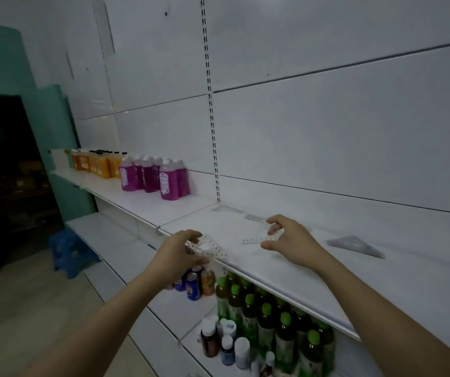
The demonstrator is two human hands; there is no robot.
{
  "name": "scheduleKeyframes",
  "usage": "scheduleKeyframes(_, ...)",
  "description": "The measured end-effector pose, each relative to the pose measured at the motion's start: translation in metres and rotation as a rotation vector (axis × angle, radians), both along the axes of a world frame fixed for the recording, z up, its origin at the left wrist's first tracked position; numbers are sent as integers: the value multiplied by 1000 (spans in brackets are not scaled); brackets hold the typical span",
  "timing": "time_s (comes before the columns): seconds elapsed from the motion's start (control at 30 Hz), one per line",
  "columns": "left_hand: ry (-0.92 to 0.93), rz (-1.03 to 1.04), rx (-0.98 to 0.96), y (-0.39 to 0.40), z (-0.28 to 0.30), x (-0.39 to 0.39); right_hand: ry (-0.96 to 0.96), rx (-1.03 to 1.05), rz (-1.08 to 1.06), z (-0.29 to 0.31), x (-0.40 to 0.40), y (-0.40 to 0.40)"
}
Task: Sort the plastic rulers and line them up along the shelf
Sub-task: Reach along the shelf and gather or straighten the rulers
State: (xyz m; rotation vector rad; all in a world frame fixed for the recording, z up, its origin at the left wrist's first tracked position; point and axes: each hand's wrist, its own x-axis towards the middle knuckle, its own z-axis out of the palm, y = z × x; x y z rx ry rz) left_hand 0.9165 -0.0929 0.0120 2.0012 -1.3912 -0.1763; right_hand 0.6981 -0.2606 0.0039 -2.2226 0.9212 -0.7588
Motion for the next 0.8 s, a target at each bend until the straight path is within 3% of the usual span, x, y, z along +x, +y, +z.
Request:
scheduleKeyframes(0.37, 84, -208, -26, -117, -17, 75, 8, 6, -140, -6, 57, -64)
scheduleKeyframes(0.8, 219, -708, -37, -243, -30, 12, 62, 7, -693, 2, -57, -61)
